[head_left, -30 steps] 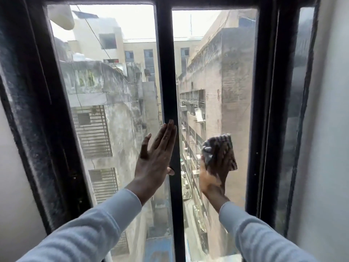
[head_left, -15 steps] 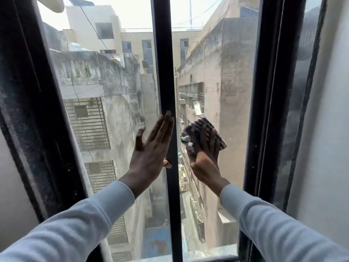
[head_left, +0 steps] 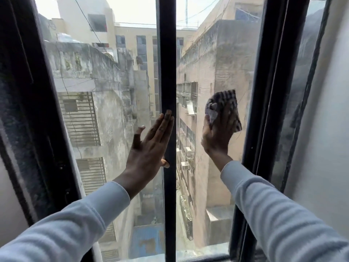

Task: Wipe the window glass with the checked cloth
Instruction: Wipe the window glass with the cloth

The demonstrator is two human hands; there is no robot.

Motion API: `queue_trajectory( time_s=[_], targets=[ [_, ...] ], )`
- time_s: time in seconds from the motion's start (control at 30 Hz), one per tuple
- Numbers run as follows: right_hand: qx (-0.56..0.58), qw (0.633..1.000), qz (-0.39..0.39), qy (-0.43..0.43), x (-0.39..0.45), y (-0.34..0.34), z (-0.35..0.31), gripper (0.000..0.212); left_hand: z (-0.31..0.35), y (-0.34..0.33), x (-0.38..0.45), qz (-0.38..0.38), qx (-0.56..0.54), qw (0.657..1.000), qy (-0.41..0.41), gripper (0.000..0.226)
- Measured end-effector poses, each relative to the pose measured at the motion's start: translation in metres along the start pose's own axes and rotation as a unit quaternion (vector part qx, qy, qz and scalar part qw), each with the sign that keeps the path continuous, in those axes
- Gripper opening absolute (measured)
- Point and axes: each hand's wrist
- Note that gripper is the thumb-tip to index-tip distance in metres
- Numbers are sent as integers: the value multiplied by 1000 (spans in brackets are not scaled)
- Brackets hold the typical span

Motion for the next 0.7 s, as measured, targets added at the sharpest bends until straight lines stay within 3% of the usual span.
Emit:
queue_trajectory(
  time_s=[0.07, 0.13, 0.2, 0.27, 0.3, 0.33, 0.37, 0.47, 0.57, 0.6, 0.63, 0.7],
  targets=[
    [78, 960, -71, -258, -45, -29, 23, 92, 1, -1, 1, 4, 0, 1000, 3, 152],
    [102, 920, -198, -323, -102, -57, 34, 111, 2, -1, 2, -3, 0, 1000, 4, 153],
    [33, 935, -276, -222, -104, -43, 14, 98, 3, -1, 3, -4, 6, 1000, 9, 156],
    [-45, 982, -181, 32, -57, -7, -17, 69, 3, 1, 2, -7, 10, 1000, 8, 156],
    [-59, 983, -123, 127, -28, 4, -23, 67, 3, 0, 2, -3, 13, 1000, 9, 155],
    [-71, 983, -69, 157, -4, 18, -27, 67, 3, 1, 1, 0, 12, 1000, 9, 154],
    [-62, 990, -36, 123, 12, 26, -25, 67, 3, 2, 1, 2, 5, 1000, 7, 155],
    [27, 989, -29, -142, -18, 17, -22, 64, 6, 3, -1, 2, -31, 999, 20, 152],
    [58, 962, -185, -190, -65, 16, -32, 50, 7, 12, -1, -11, -124, 992, 18, 130],
    [122, 944, -232, -202, -69, 31, -41, 44, 6, 15, 0, -22, -162, 986, 8, 120],
    [212, 913, -273, -218, -65, 45, -47, 39, 4, 19, 1, -32, -202, 979, 2, 110],
    [288, 855, -354, -245, -52, 82, -55, 43, 4, 29, 6, -2, -290, 957, 19, 87]
  ],
)
Point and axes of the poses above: each hand's wrist, its own x-axis towards the middle knuckle, its own y-axis out of the back of the hand, z = x × y, and after that the axes turned 9 degrees about -y, right-handed
